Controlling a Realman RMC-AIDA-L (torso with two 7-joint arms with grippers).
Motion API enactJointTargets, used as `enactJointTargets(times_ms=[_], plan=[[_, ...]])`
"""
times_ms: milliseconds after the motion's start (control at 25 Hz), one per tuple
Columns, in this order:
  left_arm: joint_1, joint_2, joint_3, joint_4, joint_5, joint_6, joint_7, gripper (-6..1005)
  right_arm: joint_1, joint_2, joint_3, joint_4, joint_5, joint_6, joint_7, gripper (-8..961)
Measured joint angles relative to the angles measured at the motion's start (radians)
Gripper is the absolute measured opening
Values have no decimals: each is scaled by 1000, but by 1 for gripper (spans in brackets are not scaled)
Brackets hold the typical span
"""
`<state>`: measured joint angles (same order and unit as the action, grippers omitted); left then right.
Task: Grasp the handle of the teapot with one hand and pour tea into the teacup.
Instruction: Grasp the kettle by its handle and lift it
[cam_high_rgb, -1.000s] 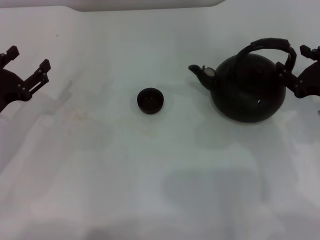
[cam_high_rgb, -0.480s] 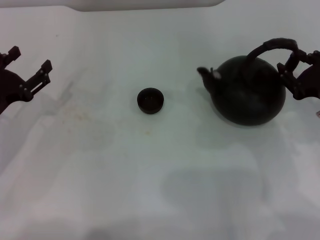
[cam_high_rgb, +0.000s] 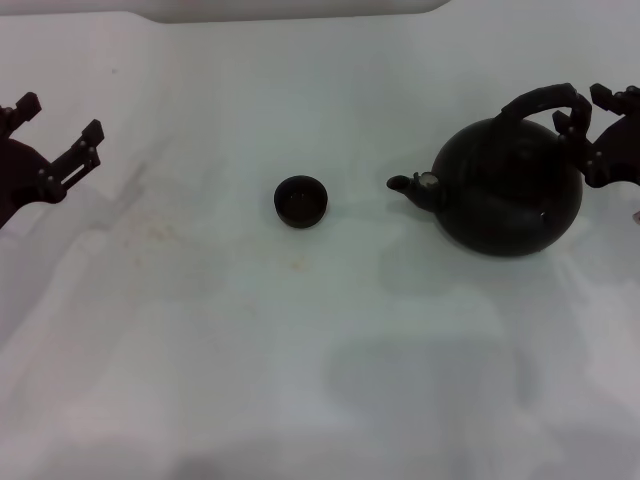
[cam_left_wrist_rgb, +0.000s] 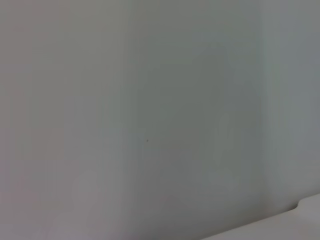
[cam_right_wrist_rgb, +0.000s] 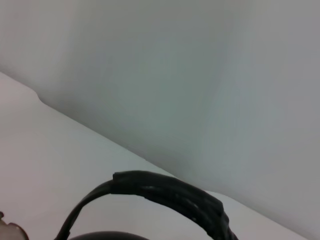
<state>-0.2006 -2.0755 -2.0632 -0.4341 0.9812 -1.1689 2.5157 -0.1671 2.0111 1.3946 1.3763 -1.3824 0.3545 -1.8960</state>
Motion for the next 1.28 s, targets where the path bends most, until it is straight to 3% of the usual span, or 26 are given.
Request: enactJointTargets(times_ms=[440, 1280], plan=[[1, 0, 0, 0, 0, 0, 0, 832, -5, -7, 3, 4, -4, 26, 0, 438], [2, 0, 0, 0, 0, 0, 0, 831, -32, -1, 4, 24, -4, 21, -11, 222]])
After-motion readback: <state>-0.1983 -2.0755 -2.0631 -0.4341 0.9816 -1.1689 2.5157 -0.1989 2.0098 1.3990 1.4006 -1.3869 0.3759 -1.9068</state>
